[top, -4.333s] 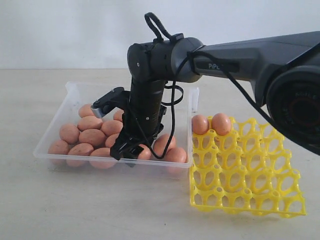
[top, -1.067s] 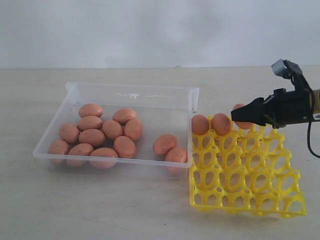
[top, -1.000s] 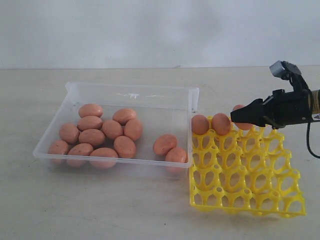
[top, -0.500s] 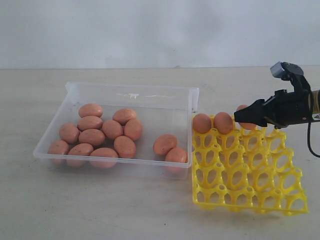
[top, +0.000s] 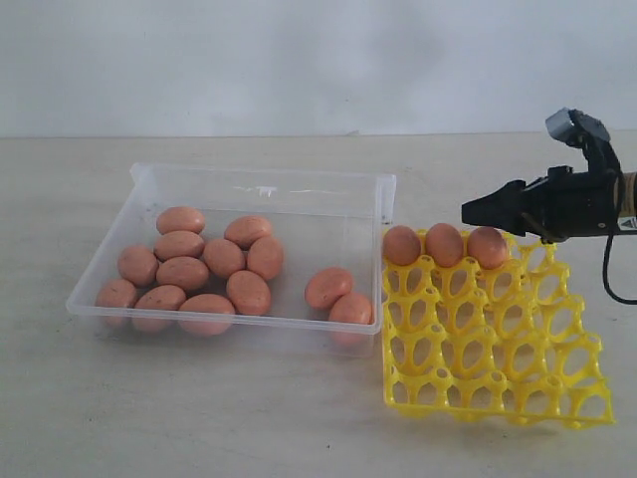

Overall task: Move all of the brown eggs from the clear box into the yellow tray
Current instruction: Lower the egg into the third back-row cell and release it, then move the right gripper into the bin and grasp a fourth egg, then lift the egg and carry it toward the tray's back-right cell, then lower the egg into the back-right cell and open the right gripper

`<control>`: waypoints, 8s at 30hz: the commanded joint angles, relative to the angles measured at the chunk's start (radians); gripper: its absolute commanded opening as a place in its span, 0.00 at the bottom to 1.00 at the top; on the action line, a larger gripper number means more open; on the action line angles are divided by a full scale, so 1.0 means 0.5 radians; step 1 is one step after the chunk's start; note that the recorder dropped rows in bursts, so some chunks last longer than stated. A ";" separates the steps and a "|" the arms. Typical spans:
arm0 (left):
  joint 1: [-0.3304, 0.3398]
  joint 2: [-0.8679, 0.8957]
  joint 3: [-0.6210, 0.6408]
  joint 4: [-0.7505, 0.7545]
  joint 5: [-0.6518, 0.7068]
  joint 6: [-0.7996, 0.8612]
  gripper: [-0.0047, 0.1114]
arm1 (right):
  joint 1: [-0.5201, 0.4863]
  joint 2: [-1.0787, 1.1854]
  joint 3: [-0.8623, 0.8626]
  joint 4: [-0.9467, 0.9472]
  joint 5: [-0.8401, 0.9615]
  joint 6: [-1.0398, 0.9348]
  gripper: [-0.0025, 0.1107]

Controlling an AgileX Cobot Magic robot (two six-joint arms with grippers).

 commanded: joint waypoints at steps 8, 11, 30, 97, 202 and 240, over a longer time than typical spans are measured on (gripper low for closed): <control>-0.007 -0.004 -0.002 -0.016 -0.015 0.001 0.00 | 0.104 -0.541 0.010 0.500 -0.491 -0.055 0.29; -0.007 -0.004 -0.002 -0.016 -0.015 0.001 0.00 | 0.355 -0.701 0.010 0.228 -0.422 -0.062 0.02; -0.007 -0.004 -0.002 -0.016 -0.015 0.001 0.00 | 1.707 -0.321 -1.001 2.241 3.627 -2.541 0.02; -0.007 -0.004 -0.002 -0.016 -0.015 0.001 0.00 | 2.135 0.019 -1.784 2.063 2.881 -1.842 0.02; -0.007 -0.004 -0.002 -0.016 -0.015 0.001 0.00 | -0.120 -0.141 0.250 0.260 0.334 -0.742 0.02; -0.007 -0.004 -0.002 -0.016 -0.015 0.001 0.00 | -0.120 -0.141 0.250 0.325 0.337 -0.787 0.62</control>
